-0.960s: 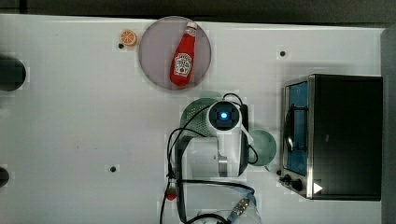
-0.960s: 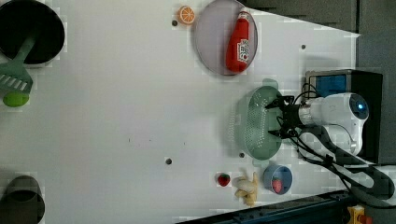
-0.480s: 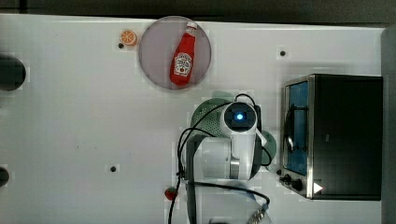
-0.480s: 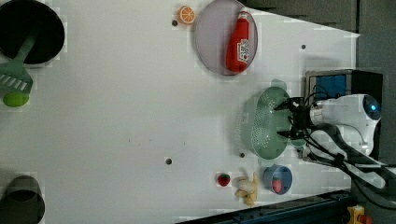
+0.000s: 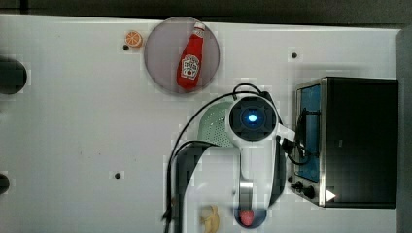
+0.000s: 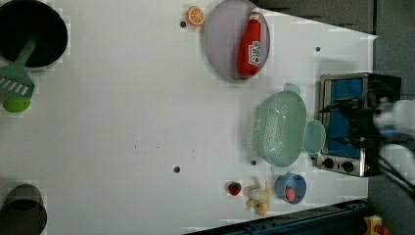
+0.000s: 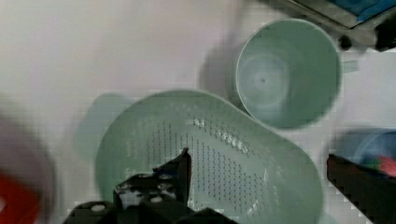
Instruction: Drag strainer left to right.
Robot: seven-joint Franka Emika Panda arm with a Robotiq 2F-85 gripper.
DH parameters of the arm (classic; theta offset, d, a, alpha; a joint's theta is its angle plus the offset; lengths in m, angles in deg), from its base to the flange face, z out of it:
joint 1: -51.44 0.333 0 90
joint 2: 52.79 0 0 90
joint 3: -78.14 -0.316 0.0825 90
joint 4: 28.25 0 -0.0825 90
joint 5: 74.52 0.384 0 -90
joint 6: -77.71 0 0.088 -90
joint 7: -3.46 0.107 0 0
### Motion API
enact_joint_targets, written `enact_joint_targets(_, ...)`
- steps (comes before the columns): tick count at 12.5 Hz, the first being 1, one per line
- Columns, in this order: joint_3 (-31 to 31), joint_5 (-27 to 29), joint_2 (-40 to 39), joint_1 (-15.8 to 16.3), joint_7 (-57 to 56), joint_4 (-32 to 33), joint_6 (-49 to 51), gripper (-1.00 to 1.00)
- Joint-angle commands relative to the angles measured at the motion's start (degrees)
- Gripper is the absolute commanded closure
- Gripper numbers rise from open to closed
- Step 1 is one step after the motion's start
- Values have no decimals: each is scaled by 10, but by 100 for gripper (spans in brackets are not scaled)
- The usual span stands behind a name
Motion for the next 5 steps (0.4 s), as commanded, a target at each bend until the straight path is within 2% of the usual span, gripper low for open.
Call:
enact_joint_targets(1,-25,66,78,17,-85,-84,115,-100)
enact_joint_targets(3,-28,83,110,17,-130,-135,217,-100)
enact_joint_targets(5,-24,82,124,17,-205,-176,269,-100)
